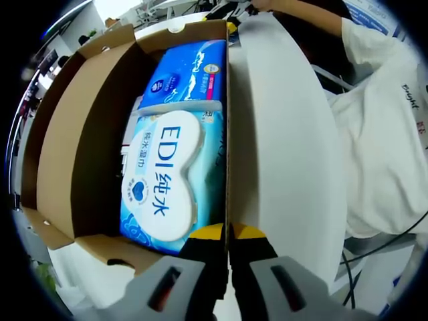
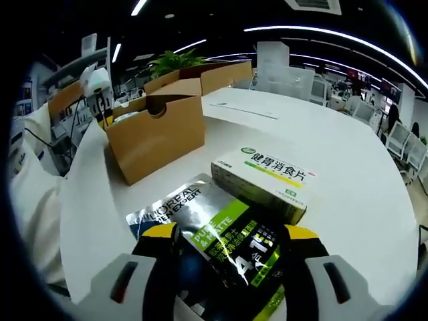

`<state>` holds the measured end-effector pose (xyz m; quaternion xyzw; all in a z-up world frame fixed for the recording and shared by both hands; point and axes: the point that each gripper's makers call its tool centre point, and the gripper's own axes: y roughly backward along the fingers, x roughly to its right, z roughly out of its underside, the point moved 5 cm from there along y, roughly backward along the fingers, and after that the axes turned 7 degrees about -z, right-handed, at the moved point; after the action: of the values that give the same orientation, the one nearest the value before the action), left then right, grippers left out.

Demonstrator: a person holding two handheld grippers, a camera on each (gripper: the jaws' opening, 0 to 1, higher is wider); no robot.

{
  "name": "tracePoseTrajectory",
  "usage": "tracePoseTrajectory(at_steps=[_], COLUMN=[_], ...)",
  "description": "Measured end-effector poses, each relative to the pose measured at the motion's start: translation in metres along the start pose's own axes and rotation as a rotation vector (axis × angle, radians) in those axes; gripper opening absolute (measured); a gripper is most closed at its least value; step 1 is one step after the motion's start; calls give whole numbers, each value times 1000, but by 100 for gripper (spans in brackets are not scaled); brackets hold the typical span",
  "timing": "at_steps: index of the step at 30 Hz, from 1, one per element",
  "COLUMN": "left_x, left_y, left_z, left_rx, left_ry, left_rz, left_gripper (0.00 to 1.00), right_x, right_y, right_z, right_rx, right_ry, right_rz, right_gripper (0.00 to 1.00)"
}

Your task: Operate the shoe box by opening the lid, removing the specified soft item, and placing it in the target area until the item is outside and the box remains undamaged.

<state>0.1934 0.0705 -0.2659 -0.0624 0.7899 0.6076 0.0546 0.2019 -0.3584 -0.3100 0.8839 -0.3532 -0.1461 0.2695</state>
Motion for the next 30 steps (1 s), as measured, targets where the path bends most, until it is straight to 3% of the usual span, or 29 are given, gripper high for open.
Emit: tracePoseTrajectory(at_steps=[30], left_x=[17], left_y=[-1], left_z=[2], left_rx=[10], left_ry=[5], left_rz=[-7], left_gripper=[1], right_x=[10], right_y=[-9], right_z=[-4], right_rx=[35], right_ry=[-33], right_rz=[44], right_gripper=[59])
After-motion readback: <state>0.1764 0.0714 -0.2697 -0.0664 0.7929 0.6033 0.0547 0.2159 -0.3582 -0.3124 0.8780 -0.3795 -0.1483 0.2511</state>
